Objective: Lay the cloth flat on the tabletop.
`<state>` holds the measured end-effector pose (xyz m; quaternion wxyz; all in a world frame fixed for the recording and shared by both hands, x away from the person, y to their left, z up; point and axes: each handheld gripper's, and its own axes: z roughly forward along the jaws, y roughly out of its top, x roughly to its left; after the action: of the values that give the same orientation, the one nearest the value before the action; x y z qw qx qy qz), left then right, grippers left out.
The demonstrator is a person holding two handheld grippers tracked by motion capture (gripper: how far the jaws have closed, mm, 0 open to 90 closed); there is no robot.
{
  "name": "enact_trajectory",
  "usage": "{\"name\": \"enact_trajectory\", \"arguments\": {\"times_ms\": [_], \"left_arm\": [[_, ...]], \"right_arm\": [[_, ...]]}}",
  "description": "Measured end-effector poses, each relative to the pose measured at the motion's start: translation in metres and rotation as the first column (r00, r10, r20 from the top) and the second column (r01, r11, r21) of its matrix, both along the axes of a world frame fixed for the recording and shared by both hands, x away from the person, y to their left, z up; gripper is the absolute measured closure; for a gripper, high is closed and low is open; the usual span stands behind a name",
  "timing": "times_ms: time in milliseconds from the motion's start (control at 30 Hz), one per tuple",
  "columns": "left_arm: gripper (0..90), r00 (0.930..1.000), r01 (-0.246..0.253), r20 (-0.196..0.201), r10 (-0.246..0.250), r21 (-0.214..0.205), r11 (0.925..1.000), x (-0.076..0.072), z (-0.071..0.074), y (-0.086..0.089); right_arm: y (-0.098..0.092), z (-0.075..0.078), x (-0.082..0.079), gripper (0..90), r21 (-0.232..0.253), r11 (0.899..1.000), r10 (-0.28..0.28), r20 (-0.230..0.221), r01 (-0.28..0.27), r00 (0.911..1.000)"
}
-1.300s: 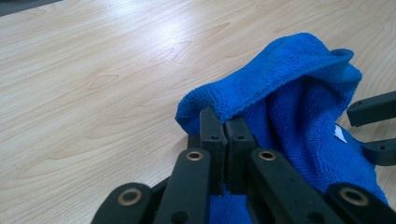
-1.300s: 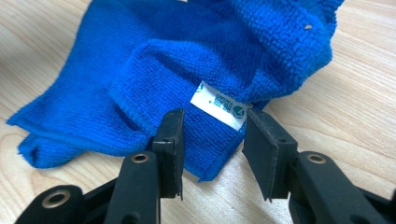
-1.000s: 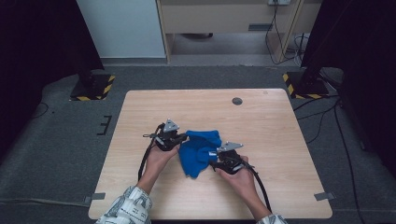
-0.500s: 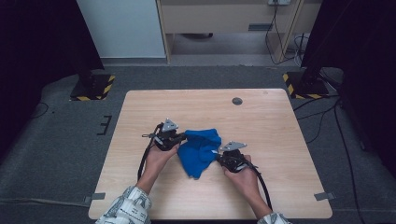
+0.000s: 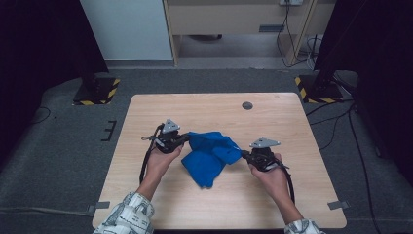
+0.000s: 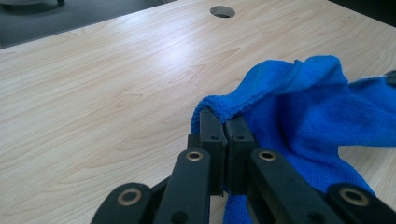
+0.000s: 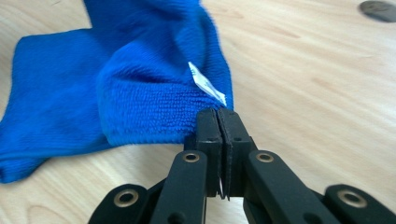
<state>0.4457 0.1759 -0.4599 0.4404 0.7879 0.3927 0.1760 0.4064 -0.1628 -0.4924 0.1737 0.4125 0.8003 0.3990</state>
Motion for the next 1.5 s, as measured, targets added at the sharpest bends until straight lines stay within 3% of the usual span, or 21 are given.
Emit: {"name": "enact_trajectory", "arguments": {"times_ms": [300,800,1300,1500], "left_arm": [[88.5,0.9999,-0.005,0.013,0.005,0.001,1.0,0.0,0.012,0.005],[88.5,0.9992,-0.011,0.037,0.012,-0.018,0.9998,-0.001,0.03,0.008],[88.3,0.9978,0.015,0.066,-0.011,-0.057,0.9982,-0.005,0.053,0.008],[88.3,0.997,0.013,0.077,-0.009,-0.052,0.9986,-0.006,0.062,0.007]], "right_arm": [[-0.019,0.024,0.009,88.5,-0.027,1.0,-0.016,0.053,0.017,0.9985],[-0.03,0.053,0.017,88.9,-0.062,0.998,-0.017,0.119,0.025,0.9928],[-0.037,0.079,0.016,88.9,-0.049,0.998,-0.019,0.168,0.028,0.9856],[-0.039,0.088,0.015,88.8,-0.047,0.999,-0.013,0.186,0.022,0.9825]]}}
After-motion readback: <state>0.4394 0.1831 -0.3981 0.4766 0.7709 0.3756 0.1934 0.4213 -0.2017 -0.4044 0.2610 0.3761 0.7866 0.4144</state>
